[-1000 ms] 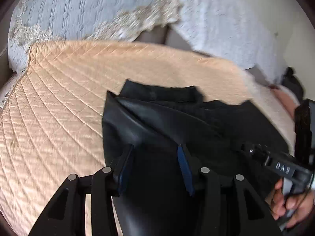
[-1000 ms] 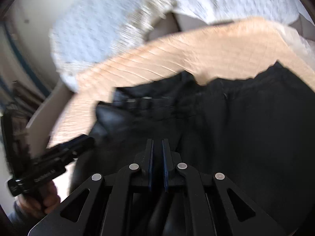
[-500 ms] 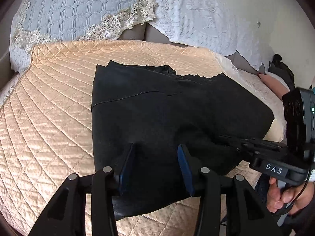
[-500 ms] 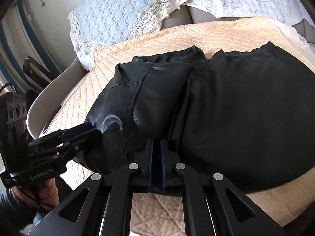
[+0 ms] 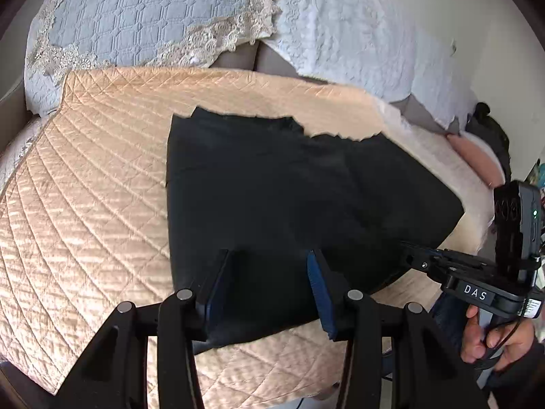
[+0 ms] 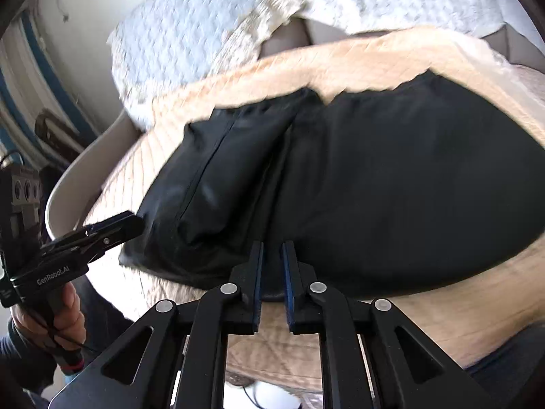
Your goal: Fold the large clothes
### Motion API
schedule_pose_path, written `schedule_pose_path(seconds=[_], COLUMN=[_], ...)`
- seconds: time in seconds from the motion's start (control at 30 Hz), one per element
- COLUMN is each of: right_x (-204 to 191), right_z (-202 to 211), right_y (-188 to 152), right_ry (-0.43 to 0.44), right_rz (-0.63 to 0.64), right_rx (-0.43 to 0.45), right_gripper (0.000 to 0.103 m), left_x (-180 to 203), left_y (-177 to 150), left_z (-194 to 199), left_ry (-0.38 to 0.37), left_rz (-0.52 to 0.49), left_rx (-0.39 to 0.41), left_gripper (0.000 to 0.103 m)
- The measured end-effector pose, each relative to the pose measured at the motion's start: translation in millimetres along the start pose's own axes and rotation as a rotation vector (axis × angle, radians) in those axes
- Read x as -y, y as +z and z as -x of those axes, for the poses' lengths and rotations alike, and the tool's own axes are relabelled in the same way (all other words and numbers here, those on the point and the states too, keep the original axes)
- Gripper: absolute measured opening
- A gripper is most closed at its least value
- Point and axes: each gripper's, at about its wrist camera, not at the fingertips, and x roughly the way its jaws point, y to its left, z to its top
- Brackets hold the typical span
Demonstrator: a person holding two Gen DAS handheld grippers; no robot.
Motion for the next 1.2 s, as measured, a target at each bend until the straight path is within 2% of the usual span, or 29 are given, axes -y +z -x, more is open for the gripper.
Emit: schedule_pose_path(seconds=[0.07, 0.23, 0.37, 0.43, 0.47, 0.53, 0.6, 0.63, 0.73, 0.77, 0.83, 0.93, 0.97, 1.03, 1.2], right_x=[17.5, 60.3, 109.6, 137.5, 149.6, 160.8, 157.9, 154.7, 152.6, 153.2, 157.6, 171.6, 176.9, 188.6, 195.5], right_z=[11.2, 24.0, 33.4, 29.0, 28.3, 33.8, 40.8, 46.2, 69.8, 77.0, 88.5, 89.0, 85.5, 80.8, 71.0], right_y=[7.3, 23.2, 25.4, 18.8, 14.7, 9.4, 9.3, 9.3, 3.0, -1.2, -8.2, -11.7, -11.9, -11.2, 6.7], right_ry=[-0.003, -0.027, -0.053, -0.089, -0.064, -0.003, -0.017, -0.025, -0.039, -0.049, -0.076, -0.139, -0.153, -0.136, -0.127], right_rz=[-0.057, -0.172, -0.315, -0.396, -0.44, -0.492, -0.489, -0.49, -0.527, -0.543, -0.581, -0.646, -0.67, -0.716, -0.716], right_rx=[0.038, 0.111, 0.163, 0.151, 0.152, 0.174, 0.176, 0.183, 0.231, 0.245, 0.264, 0.251, 0.242, 0.247, 0.28], right_gripper=[0.019, 0.02, 0.023, 0.021, 0.016, 0.015, 0.016, 0.02, 0.046, 0.05, 0.05, 0.06, 0.06, 0.06, 0.06], left_x=[5.7, 25.1, 35.8, 37.5, 38.9, 40.8, 38.4, 37.0, 35.1, 34.0, 31.9, 27.2, 25.2, 19.6, 9.6], left_y=[7.5, 32.1, 40.8, 33.8, 30.5, 28.9, 30.0, 31.4, 35.3, 35.6, 35.8, 32.9, 31.3, 29.2, 26.3], left_z=[0.0, -22.4, -54.1, -73.8, -77.3, -76.4, -75.4, -74.2, -58.5, -51.6, -42.3, -36.9, -36.9, -39.1, -49.4], left_ry=[-0.011, -0.035, -0.046, -0.028, -0.012, -0.002, -0.012, -0.016, -0.037, -0.044, -0.038, -0.009, 0.002, 0.019, 0.042], left_rz=[-0.013, -0.053, -0.057, -0.061, -0.069, -0.078, -0.064, -0.061, -0.042, -0.033, -0.032, -0.038, -0.038, -0.024, -0.003], left_rx=[0.017, 0.038, 0.008, -0.025, -0.014, -0.002, -0.011, -0.017, -0.018, -0.008, 0.009, 0.015, 0.012, 0.004, -0.014], left_gripper=[0.047, 0.047, 0.047, 0.047, 0.047, 0.047, 0.047, 0.047, 0.047, 0.047, 0.047, 0.047, 0.047, 0.047, 0.047])
